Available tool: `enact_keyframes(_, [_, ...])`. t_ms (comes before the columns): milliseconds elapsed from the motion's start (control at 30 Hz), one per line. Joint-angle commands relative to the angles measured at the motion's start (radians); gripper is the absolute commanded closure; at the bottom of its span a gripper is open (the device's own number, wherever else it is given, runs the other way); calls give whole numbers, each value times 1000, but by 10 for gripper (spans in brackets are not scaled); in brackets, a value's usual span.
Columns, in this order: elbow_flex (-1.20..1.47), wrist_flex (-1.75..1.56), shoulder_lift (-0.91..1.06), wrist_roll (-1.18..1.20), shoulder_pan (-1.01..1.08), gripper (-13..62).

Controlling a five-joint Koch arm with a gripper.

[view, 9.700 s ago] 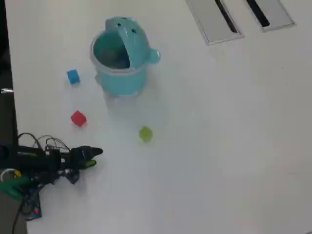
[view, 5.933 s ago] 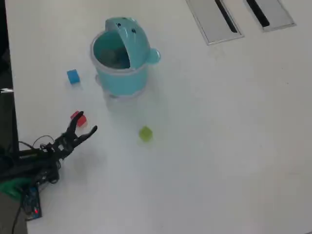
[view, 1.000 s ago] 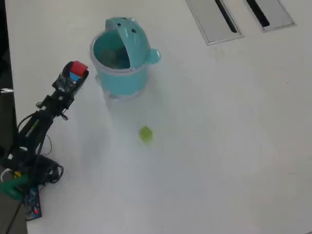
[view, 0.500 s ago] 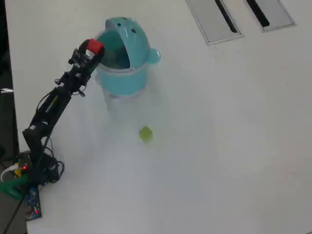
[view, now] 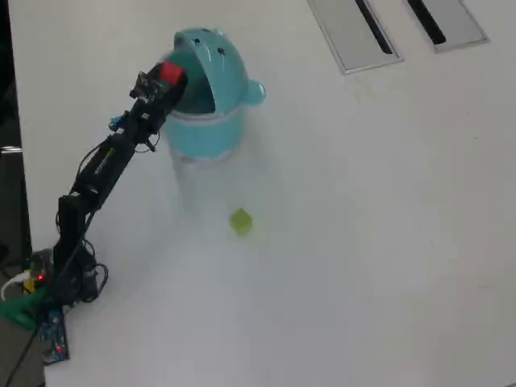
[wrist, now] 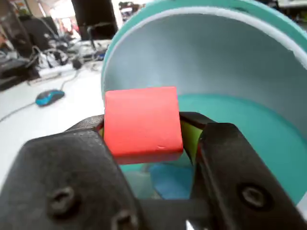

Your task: Grasp RGB lego blocks and put them in the bin one by one.

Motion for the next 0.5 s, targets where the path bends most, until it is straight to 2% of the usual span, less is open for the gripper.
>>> enact_keyframes(0, [-121, -5, 20, -43, 12, 270])
enact_keyframes(233, [-115, -5, 12, -83, 26, 207])
enact_keyframes(467, [84, 25, 193, -81, 92, 189])
